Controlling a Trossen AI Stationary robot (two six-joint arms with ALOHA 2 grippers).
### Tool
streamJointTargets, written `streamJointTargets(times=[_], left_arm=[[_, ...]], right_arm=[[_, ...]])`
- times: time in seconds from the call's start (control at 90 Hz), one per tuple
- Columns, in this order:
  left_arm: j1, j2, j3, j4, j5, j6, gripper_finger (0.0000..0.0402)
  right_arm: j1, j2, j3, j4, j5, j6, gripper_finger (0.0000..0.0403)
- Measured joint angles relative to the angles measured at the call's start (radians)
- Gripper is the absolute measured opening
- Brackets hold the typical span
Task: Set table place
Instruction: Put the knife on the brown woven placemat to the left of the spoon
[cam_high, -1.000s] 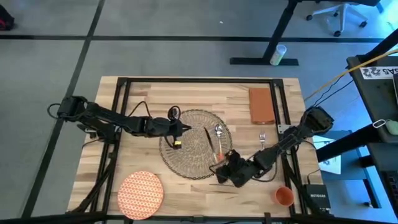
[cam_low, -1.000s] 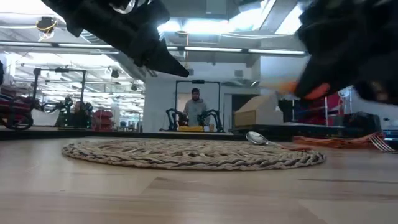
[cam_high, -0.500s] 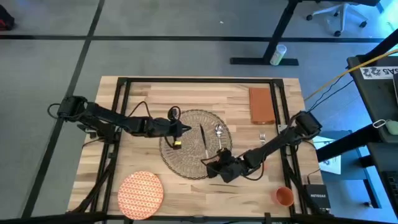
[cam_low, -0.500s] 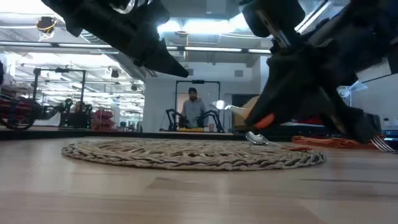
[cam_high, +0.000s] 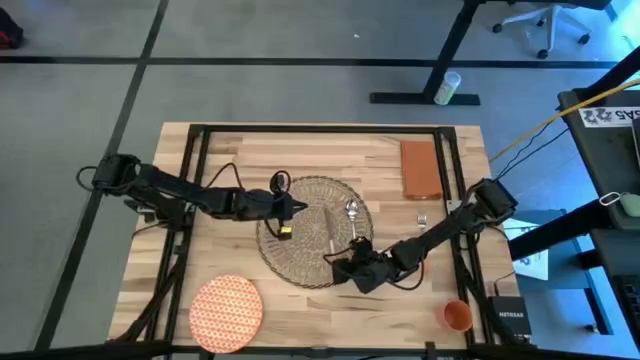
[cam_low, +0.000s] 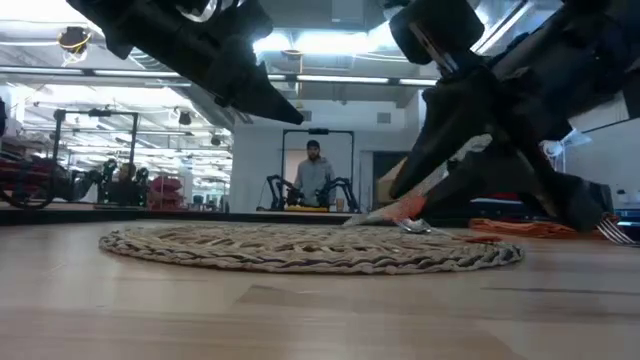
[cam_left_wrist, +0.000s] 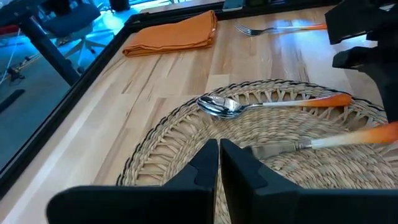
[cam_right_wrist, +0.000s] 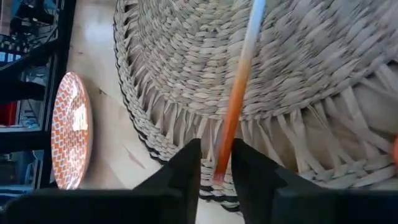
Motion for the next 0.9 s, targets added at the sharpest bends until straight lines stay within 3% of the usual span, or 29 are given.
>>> streamJointTargets(times=[0.344, 0.478, 0.6, 0.722, 0.9], left_arm=[[-0.001, 0.0, 0.0, -0.002, 0.0, 0.013, 0.0], [-0.007, 0.0, 0.0, -0.005, 0.0, 0.025, 0.0], [-0.032, 0.0, 0.0, -0.005, -0.001, 0.055, 0.0], [-0.062, -0.004, 0.0, -0.002, 0.0, 0.077, 0.0], [-0.088, -0.011, 0.001, -0.021, -0.032, 0.048, 0.0]], right_arm=[[0.002, -0.004, 0.0, 0.014, 0.056, -0.089, 0.01], [-0.009, -0.035, 0.001, 0.02, 0.067, -0.318, 0.0092], [-0.033, -0.065, 0.002, 0.018, 0.061, -0.61, 0.0056], [-0.075, -0.1, 0.002, 0.005, 0.007, -0.92, 0.0008], [-0.159, -0.128, 0.003, -0.03, -0.127, -1.156, 0.0004]])
